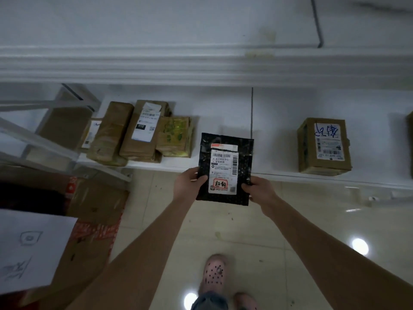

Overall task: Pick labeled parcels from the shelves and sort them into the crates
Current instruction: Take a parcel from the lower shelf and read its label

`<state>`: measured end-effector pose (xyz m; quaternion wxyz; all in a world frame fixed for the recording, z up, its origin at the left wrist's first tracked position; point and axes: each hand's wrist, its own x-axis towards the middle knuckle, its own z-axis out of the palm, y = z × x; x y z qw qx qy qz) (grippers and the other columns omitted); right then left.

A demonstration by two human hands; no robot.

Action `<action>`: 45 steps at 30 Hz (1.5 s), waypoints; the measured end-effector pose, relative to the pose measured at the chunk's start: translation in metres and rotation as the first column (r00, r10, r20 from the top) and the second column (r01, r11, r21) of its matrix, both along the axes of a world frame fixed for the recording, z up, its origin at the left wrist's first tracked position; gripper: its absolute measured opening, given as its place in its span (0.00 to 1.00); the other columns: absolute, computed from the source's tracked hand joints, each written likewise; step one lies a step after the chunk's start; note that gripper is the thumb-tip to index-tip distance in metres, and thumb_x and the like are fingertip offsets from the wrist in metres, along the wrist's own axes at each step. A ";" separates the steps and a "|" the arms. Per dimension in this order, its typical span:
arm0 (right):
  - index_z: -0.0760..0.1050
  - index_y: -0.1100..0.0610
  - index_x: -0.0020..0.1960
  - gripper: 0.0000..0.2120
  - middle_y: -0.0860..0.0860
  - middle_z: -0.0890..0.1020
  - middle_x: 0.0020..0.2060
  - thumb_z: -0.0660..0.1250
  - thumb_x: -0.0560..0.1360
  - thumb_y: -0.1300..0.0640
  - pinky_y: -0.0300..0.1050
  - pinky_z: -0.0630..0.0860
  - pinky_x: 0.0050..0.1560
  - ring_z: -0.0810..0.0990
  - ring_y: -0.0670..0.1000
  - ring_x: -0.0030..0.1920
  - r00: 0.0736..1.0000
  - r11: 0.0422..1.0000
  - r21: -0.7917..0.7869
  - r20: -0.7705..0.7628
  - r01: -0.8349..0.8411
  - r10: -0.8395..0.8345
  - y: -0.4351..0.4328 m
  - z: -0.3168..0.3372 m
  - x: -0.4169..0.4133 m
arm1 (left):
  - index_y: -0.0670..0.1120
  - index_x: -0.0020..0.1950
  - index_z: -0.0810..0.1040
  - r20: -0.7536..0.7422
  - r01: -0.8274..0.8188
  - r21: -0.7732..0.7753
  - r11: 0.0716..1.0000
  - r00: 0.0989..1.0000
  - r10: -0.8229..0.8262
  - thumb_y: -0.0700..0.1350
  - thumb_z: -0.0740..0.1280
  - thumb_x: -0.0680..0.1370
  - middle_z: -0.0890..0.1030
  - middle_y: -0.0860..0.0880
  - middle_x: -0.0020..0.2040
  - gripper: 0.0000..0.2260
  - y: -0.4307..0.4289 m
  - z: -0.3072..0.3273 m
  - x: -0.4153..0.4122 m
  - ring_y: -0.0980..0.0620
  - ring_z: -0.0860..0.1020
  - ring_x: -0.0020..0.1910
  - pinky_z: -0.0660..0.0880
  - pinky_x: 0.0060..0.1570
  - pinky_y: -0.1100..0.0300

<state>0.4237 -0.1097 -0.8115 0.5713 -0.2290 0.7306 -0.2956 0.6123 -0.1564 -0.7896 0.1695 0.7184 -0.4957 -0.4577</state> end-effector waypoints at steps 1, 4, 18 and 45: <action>0.79 0.59 0.54 0.10 0.54 0.81 0.49 0.64 0.77 0.68 0.36 0.70 0.37 0.78 0.50 0.45 0.999 0.999 -0.010 -0.017 -0.046 0.046 0.003 0.006 0.005 | 0.43 0.62 0.79 0.016 -0.015 -0.017 1.000 1.000 0.015 0.42 0.70 0.75 0.82 0.47 0.55 0.15 0.007 0.008 0.005 0.48 0.80 0.53 0.77 0.51 0.57; 0.79 0.59 0.56 0.10 0.53 0.81 0.47 0.65 0.77 0.64 0.35 0.69 0.34 0.77 0.46 0.40 0.985 0.988 -0.065 -0.105 -0.141 0.134 0.010 0.025 0.020 | 0.42 0.51 0.82 0.011 -0.108 -0.041 0.993 0.994 0.108 0.40 0.72 0.73 0.84 0.45 0.49 0.07 0.026 0.028 0.022 0.47 0.82 0.48 0.79 0.52 0.50; 0.79 0.56 0.55 0.10 0.50 0.82 0.47 0.70 0.74 0.58 0.44 0.77 0.44 0.81 0.51 0.45 0.860 0.846 -0.173 -0.191 -0.505 0.474 0.021 0.087 0.165 | 0.41 0.51 0.82 0.075 -0.439 -0.083 0.895 0.893 0.445 0.44 0.70 0.76 0.84 0.46 0.47 0.08 0.107 0.090 0.161 0.47 0.81 0.47 0.74 0.44 0.61; 0.72 0.50 0.51 0.05 0.47 0.83 0.48 0.65 0.76 0.55 0.47 0.77 0.42 0.80 0.51 0.44 0.295 0.249 -0.158 -0.500 -0.955 0.814 0.174 0.124 0.753 | 0.47 0.62 0.77 0.095 -0.884 -0.193 0.425 0.415 0.905 0.41 0.66 0.77 0.83 0.50 0.52 0.14 0.354 0.114 0.673 0.52 0.79 0.47 0.74 0.44 0.61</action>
